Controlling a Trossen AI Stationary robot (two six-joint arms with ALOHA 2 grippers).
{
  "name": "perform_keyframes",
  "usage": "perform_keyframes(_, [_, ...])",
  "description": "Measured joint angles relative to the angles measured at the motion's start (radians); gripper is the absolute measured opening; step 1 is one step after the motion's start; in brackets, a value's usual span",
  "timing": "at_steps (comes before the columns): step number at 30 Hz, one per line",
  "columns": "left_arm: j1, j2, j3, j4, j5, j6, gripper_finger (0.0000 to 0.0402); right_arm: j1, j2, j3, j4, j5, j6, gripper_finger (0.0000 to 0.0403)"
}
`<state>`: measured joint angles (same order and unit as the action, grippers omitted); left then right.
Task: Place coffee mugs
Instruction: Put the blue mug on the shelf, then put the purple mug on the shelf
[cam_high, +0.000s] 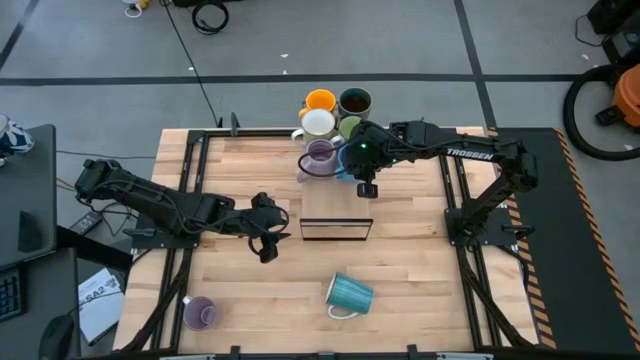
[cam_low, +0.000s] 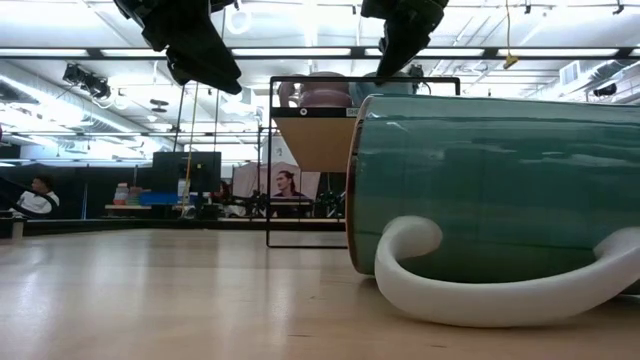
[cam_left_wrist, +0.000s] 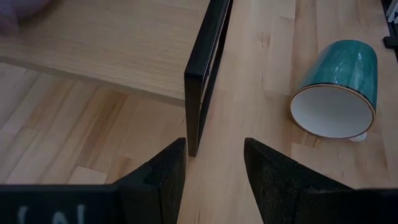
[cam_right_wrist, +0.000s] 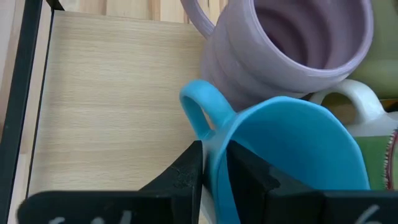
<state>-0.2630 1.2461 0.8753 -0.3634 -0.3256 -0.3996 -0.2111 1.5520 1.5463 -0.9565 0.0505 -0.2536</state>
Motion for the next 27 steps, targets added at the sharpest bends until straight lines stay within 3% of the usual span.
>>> perform_keyframes(10, [0.000,0.000,0.000,0.000,0.000,-0.001,0.0169,0.000,0.000,0.000,0.010,0.000,0.000,0.0129])
perform_keyframes(21, [0.000,0.000,0.000,0.000,0.000,-0.001,0.0169,0.007,-0.008,0.000,0.038,0.001,-0.146,0.0131])
perform_keyframes(27, [0.000,0.000,0.000,0.000,0.002,-0.012,0.0169,0.031,-0.079,0.004,0.027,0.003,-0.185,0.0130])
